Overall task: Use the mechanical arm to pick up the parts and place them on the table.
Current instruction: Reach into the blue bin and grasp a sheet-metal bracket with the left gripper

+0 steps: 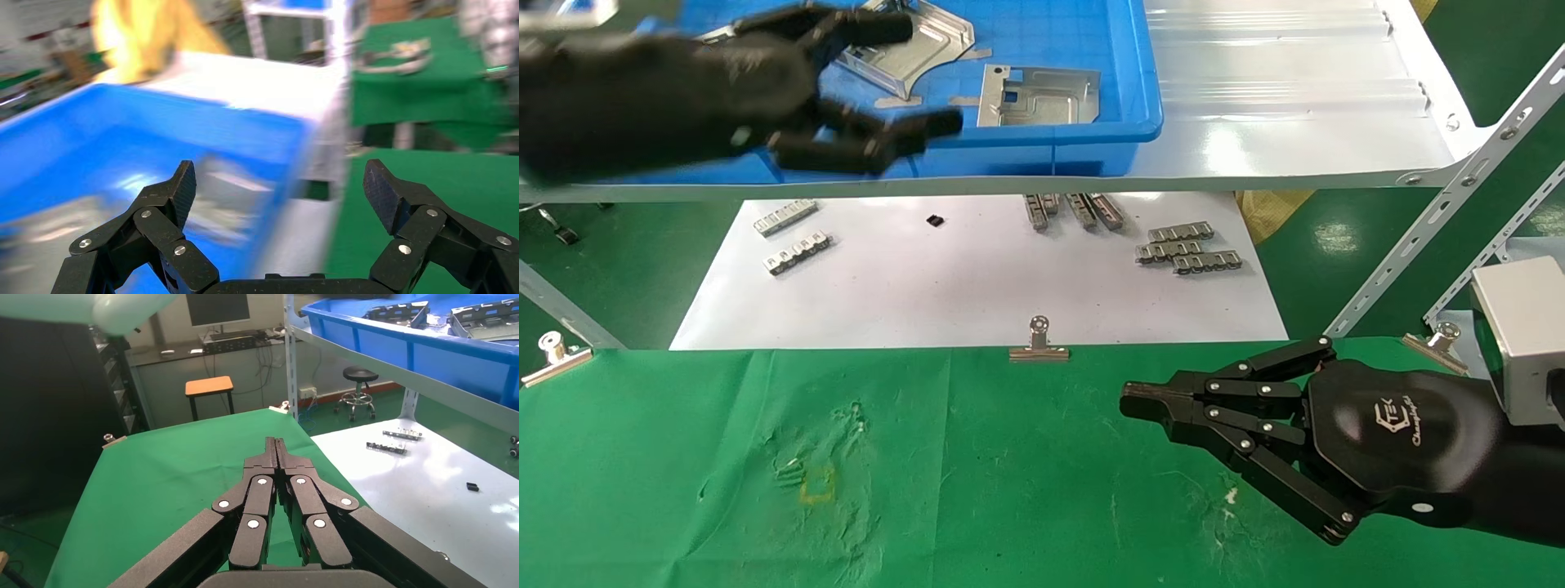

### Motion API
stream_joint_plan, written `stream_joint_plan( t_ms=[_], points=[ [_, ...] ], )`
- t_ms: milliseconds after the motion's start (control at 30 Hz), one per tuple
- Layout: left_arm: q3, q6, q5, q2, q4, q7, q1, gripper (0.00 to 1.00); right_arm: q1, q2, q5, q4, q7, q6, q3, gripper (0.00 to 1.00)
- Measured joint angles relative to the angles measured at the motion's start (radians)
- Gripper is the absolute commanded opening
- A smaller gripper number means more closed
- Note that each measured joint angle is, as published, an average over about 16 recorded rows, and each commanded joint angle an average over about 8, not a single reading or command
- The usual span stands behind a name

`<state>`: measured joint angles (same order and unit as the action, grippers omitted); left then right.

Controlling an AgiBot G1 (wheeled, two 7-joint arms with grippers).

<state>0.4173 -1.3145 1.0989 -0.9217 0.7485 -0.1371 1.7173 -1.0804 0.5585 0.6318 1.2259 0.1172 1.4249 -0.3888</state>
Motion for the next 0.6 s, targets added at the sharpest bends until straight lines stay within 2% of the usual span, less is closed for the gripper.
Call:
stream_joint_plan(
  t_ms=[200, 267, 467, 533, 600],
  points=[
    [0.057, 0.147, 0.133, -0.141, -0.292, 0.046, 0.178, 0.98, 0.0, 0.0, 0.0, 0.0, 0.0, 0.0, 0.0, 0.0],
    [0.07, 0.199, 0.164, -0.178, -0.371, 0.058, 0.218, 0.83, 0.0, 0.0, 0.0, 0.0, 0.0, 0.0, 0.0, 0.04],
    [0.103, 0.333, 0.234, -0.26, -0.544, 0.072, 0.299, 0.1, 0.0, 0.0, 0.0, 0.0, 0.0, 0.0, 0.0, 0.78],
    [0.113, 0.358, 0.252, -0.277, -0.583, 0.072, 0.317, 0.0, 0.0, 0.0, 0.0, 0.0, 0.0, 0.0, 0.0, 0.99],
    [0.122, 0.376, 0.267, -0.29, -0.616, 0.069, 0.331, 0.0, 0.0, 0.0, 0.0, 0.0, 0.0, 0.0, 0.0, 1.0]
  ],
)
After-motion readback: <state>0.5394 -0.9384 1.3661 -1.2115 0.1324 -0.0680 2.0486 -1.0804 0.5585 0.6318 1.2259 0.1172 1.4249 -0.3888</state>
